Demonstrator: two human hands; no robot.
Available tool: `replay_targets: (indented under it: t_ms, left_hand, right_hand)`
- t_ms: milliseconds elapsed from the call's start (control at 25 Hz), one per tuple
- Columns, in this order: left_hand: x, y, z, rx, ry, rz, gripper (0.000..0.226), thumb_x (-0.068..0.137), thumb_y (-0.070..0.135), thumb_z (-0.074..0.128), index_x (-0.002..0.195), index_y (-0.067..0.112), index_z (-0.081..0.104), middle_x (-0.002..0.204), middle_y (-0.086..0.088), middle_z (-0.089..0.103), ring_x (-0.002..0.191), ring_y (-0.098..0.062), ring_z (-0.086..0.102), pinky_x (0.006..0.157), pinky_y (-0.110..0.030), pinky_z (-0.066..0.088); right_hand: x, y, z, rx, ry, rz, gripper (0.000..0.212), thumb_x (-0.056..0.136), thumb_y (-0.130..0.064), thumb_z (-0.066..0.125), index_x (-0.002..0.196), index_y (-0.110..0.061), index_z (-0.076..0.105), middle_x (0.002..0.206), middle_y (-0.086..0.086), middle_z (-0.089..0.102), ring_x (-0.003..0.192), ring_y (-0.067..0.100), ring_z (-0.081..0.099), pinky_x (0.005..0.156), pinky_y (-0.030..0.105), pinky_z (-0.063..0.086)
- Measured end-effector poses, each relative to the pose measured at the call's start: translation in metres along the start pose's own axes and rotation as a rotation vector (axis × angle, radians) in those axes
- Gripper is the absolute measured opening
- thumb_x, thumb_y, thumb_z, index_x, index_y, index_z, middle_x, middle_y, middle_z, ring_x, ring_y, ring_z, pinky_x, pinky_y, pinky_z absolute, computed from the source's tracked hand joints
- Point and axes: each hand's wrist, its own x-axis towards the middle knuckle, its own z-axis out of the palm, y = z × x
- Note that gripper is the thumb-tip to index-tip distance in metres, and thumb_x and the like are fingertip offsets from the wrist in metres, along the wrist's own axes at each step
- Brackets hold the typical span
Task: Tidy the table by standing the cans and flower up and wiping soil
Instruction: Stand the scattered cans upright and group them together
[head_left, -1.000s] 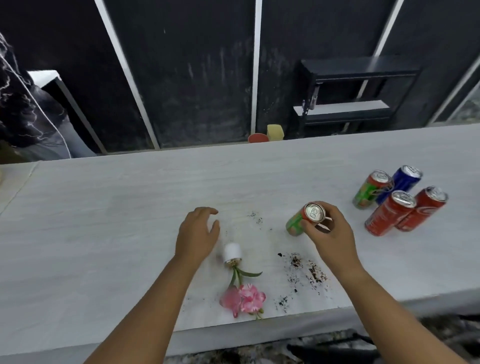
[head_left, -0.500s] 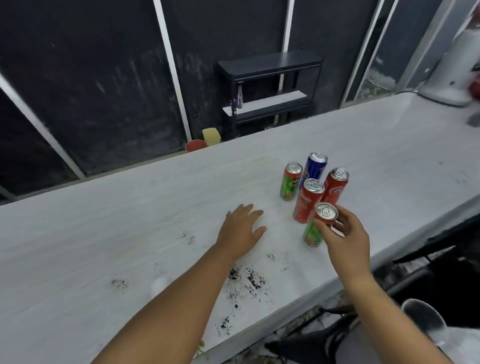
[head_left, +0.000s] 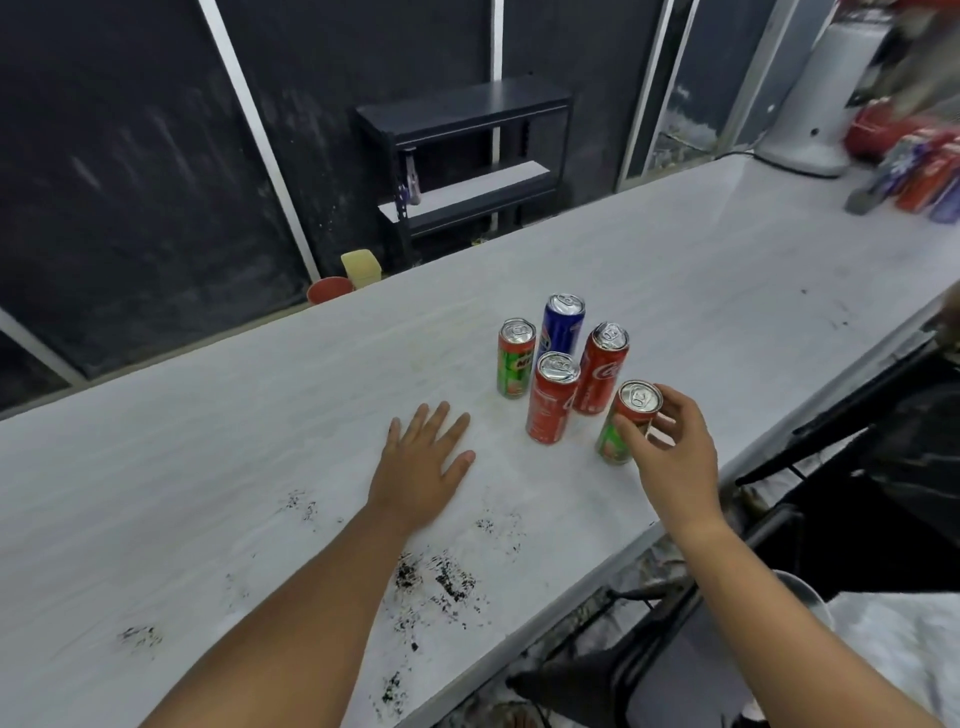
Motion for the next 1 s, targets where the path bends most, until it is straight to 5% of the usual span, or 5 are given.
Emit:
replay_targets:
  t_ms: [280, 480, 640, 840, 1000]
  left_hand:
    - [-0.002, -0.002, 0.002, -0.021, 0.035, 0.011, 0.064, 0.109, 0.071, 0.015, 0.169, 0.05, 0.011, 0.18, 0.014, 0.002, 0.167, -0.013, -0.007, 0.135, -0.049, -0.004]
    - [-0.003, 0.0, -0.003, -0.039, 0.019, 0.01, 0.064, 0.109, 0.07, 0.017, 0.169, 0.049, 0.013, 0.18, 0.014, 0.002, 0.167, -0.013, -0.007, 0.135, -0.049, -0.005]
    - [0.001, 0.0, -0.014, -0.172, -0.065, -0.013, 0.063, 0.11, 0.064, 0.033, 0.168, 0.043, 0.024, 0.179, 0.013, 0.005, 0.167, -0.013, -0.005, 0.134, -0.047, -0.008]
    - [-0.029, -0.051, -0.044, -0.426, 0.073, -0.168, 0.054, 0.111, 0.039, 0.054, 0.163, 0.032, 0.043, 0.178, 0.009, 0.019, 0.166, -0.013, 0.005, 0.133, -0.038, -0.003]
    - [-0.103, -0.128, -0.078, -0.435, 0.23, -0.354, 0.049, 0.111, 0.033, 0.055, 0.159, 0.032, 0.049, 0.176, 0.008, 0.026, 0.166, -0.013, 0.01, 0.134, -0.037, 0.0]
  right_hand:
    - [0.0, 0.011, 0.005, -0.147, -0.014, 0.099, 0.055, 0.08, -0.046, 0.084, 0.11, -0.072, 0.046, 0.108, -0.054, 0.058, 0.094, -0.028, 0.059, 0.075, 0.018, 0.051]
    - [0.005, 0.023, 0.004, -0.204, 0.006, 0.1, 0.06, 0.082, -0.043, 0.087, 0.126, -0.056, 0.048, 0.111, -0.038, 0.063, 0.093, -0.023, 0.063, 0.079, 0.025, 0.055]
    - [-0.009, 0.034, 0.0, -0.152, -0.01, 0.151, 0.075, 0.081, -0.04, 0.092, 0.141, -0.028, 0.049, 0.134, -0.011, 0.061, 0.117, 0.006, 0.063, 0.103, 0.034, 0.052]
    - [-0.064, 0.029, -0.004, -0.128, 0.022, 0.129, 0.033, 0.091, -0.039, 0.081, 0.117, -0.036, 0.061, 0.128, -0.01, 0.063, 0.117, 0.002, 0.064, 0.104, 0.041, 0.056]
    - [-0.115, 0.009, 0.034, -0.122, -0.236, 0.056, 0.018, 0.095, -0.034, 0.078, 0.11, -0.039, 0.069, 0.118, -0.019, 0.07, 0.115, -0.004, 0.063, 0.108, 0.033, 0.05]
